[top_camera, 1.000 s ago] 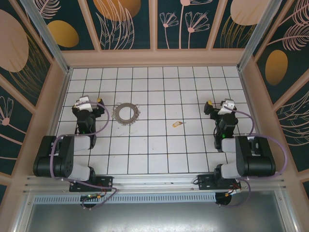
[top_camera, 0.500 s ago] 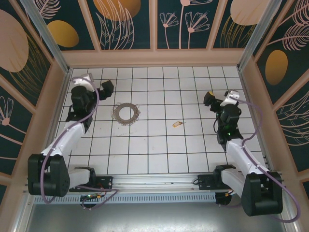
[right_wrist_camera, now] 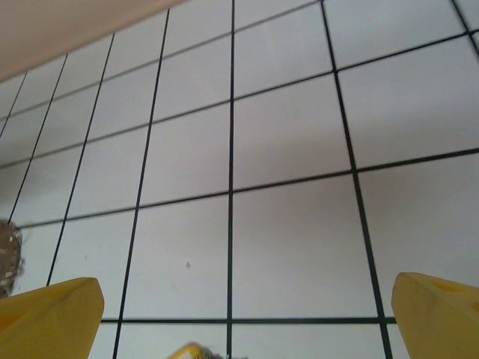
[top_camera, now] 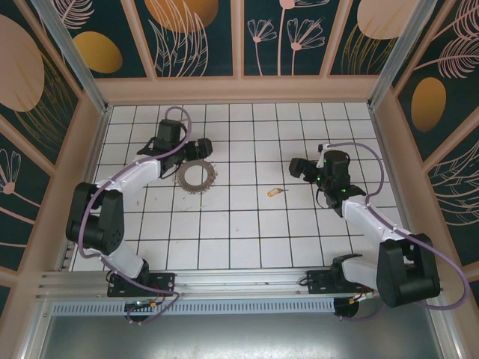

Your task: Put the keys on the keyring

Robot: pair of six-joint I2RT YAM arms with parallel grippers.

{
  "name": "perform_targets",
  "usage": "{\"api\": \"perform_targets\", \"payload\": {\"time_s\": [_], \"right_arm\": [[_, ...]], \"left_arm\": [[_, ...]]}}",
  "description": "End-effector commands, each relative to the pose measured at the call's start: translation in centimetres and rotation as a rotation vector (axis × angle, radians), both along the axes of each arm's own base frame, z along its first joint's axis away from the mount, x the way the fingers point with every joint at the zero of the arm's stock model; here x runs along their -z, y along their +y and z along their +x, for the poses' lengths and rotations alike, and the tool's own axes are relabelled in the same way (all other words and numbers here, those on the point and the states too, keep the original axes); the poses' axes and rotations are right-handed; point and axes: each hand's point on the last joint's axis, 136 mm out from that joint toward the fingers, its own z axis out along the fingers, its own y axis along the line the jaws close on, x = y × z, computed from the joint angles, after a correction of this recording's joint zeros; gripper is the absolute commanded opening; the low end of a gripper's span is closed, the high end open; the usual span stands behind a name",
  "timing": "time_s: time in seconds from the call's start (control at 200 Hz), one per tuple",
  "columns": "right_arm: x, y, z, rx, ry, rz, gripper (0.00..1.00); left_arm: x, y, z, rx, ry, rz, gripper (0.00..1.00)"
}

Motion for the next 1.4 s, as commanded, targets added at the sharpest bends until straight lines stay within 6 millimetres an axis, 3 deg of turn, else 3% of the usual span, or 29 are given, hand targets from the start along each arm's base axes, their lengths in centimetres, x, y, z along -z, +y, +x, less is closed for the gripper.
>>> {"api": "perform_targets", "payload": {"time_s": [0.0,0.12,0.135,0.215,0.51,0.686,0.826,1.086,1.111,1.396], "right_arm": [[-2.7,2.0,0.6,-0.094,-0.046,0.037,0.99],[-2.9,2.8,0.5,-0.121,-0.040,0.029,0.99],[-2.9,2.8,0.5,-0.121,-0.041,0.027,0.99],[-2.6,2.8,0.6,-0.106,-0.031,0.026,0.99],[-4.5,2.2,2.1,-0.059,-0.028,-0.008,0.99],[-5.7,1.7,1.9,-0.045,-0.045,-0.030,0.99],[-6.8,1.2,1.5,-0.031,-0.069,-0.046,0.99],[-8.6,0.4,0.9,-0.023,-0.114,-0.073,0.99],[-8.6,0.4,0.9,-0.023,-0.115,-0.073,0.98],[-6.7,1.6,0.5,-0.088,-0.068,-0.047,0.97]], "left_arm": [[2.3,0.0,-0.8,0.004,0.074,0.049,0.89],[4.1,-1.3,-1.9,0.032,0.098,0.042,0.88],[5.3,-1.5,-2.1,0.037,0.124,0.051,0.88],[6.7,-1.9,-2.6,0.045,0.152,0.070,0.87],[9.9,-3.2,-4.6,0.074,0.201,0.110,0.86],[10.4,-4.6,-5.9,0.125,0.202,0.144,0.86],[12.3,-5.0,-8.7,0.166,0.254,0.171,0.87],[12.4,-6.6,-13.4,0.243,0.290,0.142,0.86],[11.5,-7.0,-13.8,0.255,0.273,0.128,0.86],[9.9,-8.2,-20.6,0.360,0.321,0.047,0.84]]}}
